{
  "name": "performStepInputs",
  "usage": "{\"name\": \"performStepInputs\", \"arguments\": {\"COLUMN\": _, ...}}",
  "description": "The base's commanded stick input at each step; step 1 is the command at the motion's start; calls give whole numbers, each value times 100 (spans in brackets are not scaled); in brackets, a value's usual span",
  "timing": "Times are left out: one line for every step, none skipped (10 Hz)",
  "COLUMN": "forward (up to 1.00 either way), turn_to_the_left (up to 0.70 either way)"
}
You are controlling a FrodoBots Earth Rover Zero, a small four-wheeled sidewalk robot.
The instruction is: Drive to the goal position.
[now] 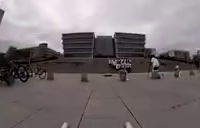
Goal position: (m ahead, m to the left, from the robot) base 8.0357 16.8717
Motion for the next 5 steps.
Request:
{"name": "performStepInputs", "arguments": {"forward": 70, "turn_to_the_left": 0}}
{"name": "performStepInputs", "arguments": {"forward": 70, "turn_to_the_left": 0}}
{"name": "performStepInputs", "arguments": {"forward": 70, "turn_to_the_left": 0}}
{"name": "performStepInputs", "arguments": {"forward": 70, "turn_to_the_left": 0}}
{"name": "performStepInputs", "arguments": {"forward": 70, "turn_to_the_left": 0}}
